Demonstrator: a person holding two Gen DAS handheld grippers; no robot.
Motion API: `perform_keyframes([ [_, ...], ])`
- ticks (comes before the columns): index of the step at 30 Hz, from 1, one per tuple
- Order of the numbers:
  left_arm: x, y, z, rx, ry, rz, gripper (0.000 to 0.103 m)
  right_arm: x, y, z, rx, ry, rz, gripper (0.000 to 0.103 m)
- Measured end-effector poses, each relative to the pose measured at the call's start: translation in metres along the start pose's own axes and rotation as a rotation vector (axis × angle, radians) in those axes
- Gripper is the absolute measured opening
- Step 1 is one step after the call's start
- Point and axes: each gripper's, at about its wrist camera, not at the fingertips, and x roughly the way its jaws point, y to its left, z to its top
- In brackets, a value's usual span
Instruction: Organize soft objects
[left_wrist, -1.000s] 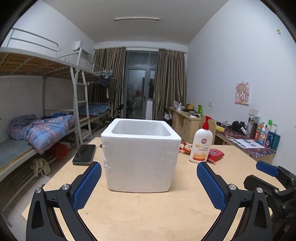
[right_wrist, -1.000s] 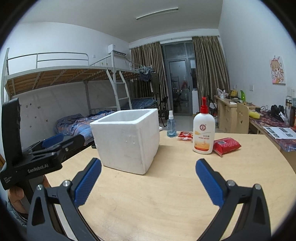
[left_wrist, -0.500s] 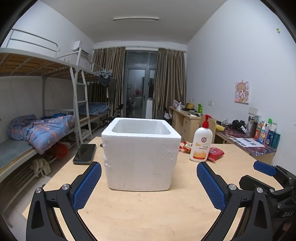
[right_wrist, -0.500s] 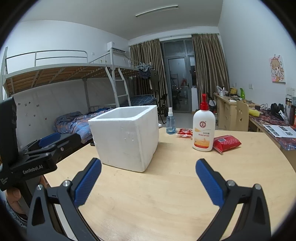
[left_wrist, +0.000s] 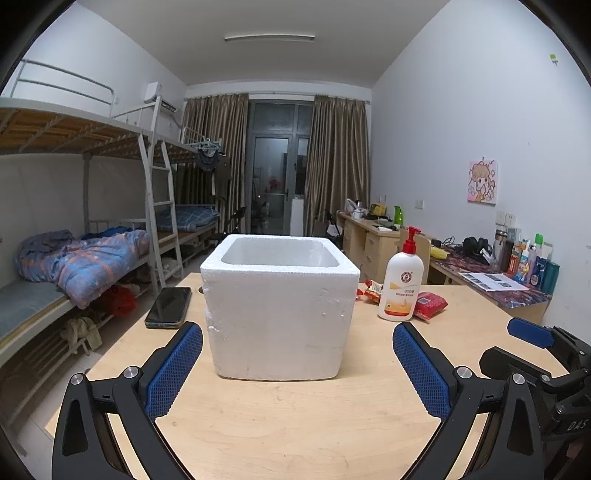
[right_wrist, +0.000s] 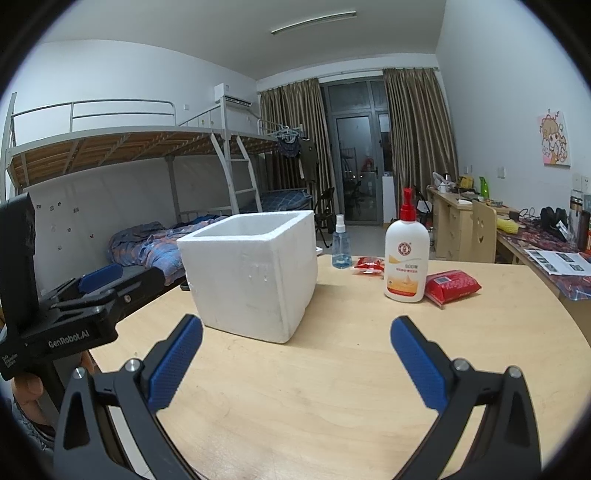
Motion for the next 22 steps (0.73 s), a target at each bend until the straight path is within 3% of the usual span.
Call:
perform_keyframes([
  [22, -0.0020, -0.0005, -0.0002, 0.002, -0.003, 0.000, 0.103, -0.0014, -0.0032, -0.0003, 0.011, 0.006, -0.004, 0.103],
])
